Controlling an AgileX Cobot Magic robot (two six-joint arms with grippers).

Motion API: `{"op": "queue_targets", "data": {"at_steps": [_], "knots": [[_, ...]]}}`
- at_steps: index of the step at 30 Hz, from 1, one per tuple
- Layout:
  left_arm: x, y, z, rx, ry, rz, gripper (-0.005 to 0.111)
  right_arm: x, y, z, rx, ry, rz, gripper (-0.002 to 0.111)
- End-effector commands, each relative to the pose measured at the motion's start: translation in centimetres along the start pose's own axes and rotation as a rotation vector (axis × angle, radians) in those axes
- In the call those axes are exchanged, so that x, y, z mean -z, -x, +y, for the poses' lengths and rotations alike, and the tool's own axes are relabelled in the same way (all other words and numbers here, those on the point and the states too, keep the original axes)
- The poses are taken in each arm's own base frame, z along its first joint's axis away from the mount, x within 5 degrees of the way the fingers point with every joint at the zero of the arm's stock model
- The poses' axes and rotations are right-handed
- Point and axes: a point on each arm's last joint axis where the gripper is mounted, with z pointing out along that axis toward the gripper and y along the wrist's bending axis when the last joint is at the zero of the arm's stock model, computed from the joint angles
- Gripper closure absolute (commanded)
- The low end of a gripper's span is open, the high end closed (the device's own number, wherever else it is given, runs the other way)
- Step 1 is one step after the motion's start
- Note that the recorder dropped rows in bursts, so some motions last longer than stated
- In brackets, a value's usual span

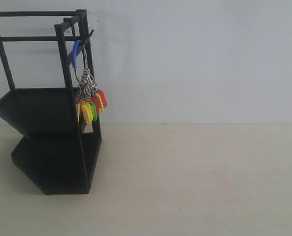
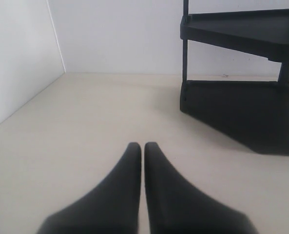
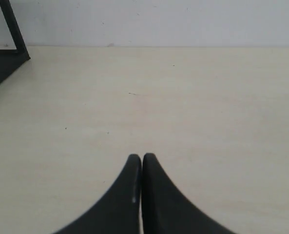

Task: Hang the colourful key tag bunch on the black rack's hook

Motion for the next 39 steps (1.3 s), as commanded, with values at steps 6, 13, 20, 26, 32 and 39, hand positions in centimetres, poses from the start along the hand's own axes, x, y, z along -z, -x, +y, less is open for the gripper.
{"op": "queue_targets", "data": {"at_steps": [6, 13, 20, 26, 32, 39], "knots": [[-0.01, 0.07, -0.01, 0.005, -0.001, 0.0, 0.102, 0.03, -0.08, -0.44, -0.031, -0.079, 0.001, 0.108], [-0.01, 0.07, -0.01, 0.005, -0.001, 0.0, 0.102, 0.03, -0.08, -0.43, -0.034, -0.078, 0.001, 0.108], [-0.01, 0.07, -0.01, 0.005, -0.001, 0.0, 0.102, 0.03, -0.08, -0.43, -0.034, -0.078, 0.001, 0.108], [-0.01, 0.07, -0.01, 0.005, -0.001, 0.0, 0.102, 0.03, -0.08, -0.43, -0.034, -0.078, 0.001, 0.108], [-0.01, 0.07, -0.01, 0.005, -0.001, 0.0, 0.102, 0.03, -0.08, -0.43, -0.034, -0.078, 0.001, 0.108], [-0.01, 0.07, -0.01, 0.005, -0.001, 0.0, 0.102, 0.03, -0.08, -0.43, -0.034, -0.078, 0.001, 0.108]]}}
